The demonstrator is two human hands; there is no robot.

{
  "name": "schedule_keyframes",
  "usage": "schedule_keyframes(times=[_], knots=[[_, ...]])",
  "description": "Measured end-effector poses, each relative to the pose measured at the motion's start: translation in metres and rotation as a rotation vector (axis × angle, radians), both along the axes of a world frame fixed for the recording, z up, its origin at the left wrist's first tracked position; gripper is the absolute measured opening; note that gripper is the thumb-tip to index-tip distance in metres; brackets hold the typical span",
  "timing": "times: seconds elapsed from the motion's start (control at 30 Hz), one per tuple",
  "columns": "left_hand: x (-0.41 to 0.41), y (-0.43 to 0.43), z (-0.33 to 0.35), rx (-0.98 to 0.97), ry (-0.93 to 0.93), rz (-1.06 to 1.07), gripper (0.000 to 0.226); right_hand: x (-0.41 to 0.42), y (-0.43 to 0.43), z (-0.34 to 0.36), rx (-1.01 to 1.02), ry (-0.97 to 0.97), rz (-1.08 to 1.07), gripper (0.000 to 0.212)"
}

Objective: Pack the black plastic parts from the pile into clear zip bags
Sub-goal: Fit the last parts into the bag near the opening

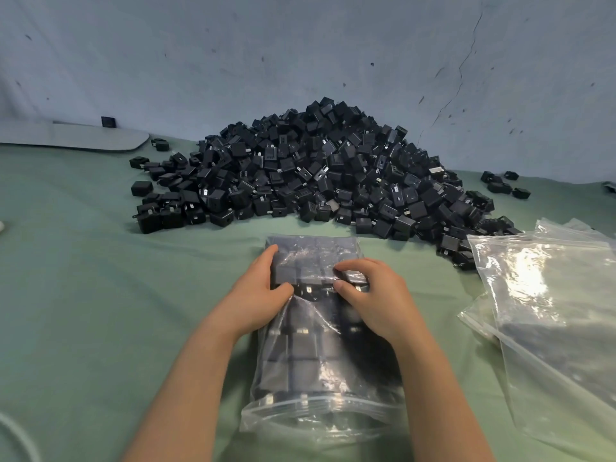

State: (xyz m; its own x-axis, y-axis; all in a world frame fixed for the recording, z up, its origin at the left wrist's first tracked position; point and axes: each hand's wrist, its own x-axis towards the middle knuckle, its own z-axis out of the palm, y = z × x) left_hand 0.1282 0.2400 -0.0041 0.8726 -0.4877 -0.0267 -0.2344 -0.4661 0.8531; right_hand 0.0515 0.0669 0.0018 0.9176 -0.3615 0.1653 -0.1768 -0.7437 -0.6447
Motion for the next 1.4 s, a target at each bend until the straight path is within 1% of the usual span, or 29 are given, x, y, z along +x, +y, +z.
schedule_keyframes(times=[0.4, 0.53, 0.67, 0.8, 0.9, 1.03, 1.17, 1.23, 1.3, 1.37, 1.4], knots=[[0.001, -0.006, -0.004, -0.014, -0.082, 0.056, 0.071, 0.002, 0.001, -0.001, 0.007, -0.003, -0.015, 0.023], [-0.001, -0.008, 0.000, -0.006, -0.101, 0.058, 0.069, 0.002, 0.000, 0.004, 0.030, 0.003, -0.018, 0.026], [0.006, -0.018, 0.017, -0.001, -0.175, 0.107, 0.062, 0.028, -0.022, 0.014, 0.001, -0.014, -0.177, 0.033], [0.024, -0.045, 0.038, -0.008, -0.198, 0.117, 0.051, 0.082, -0.042, 0.012, 0.035, 0.062, -0.261, 0.040], [0.040, -0.060, 0.047, -0.127, -0.126, 0.161, 0.041, 0.118, -0.053, 0.005, 0.053, 0.142, -0.295, 0.039], [0.059, -0.070, 0.047, -0.244, -0.062, 0.189, 0.037, 0.141, -0.063, -0.002, 0.050, 0.313, -0.351, 0.040], [0.068, -0.075, 0.042, -0.293, -0.004, 0.197, 0.034, 0.152, -0.064, -0.003, 0.059, 0.389, -0.392, 0.045], [0.068, -0.075, 0.040, -0.302, 0.011, 0.199, 0.032, 0.153, -0.063, -0.002, 0.070, 0.384, -0.402, 0.045], [0.067, -0.073, 0.040, -0.305, 0.014, 0.200, 0.032, 0.149, -0.061, 0.002, 0.065, 0.330, -0.422, 0.041], [0.064, -0.069, 0.041, -0.330, 0.019, 0.201, 0.031, 0.138, -0.057, 0.017, 0.079, 0.189, -0.404, 0.035], [0.062, -0.067, 0.042, -0.353, 0.030, 0.211, 0.031, 0.131, -0.053, 0.028, 0.106, 0.099, -0.354, 0.033]])
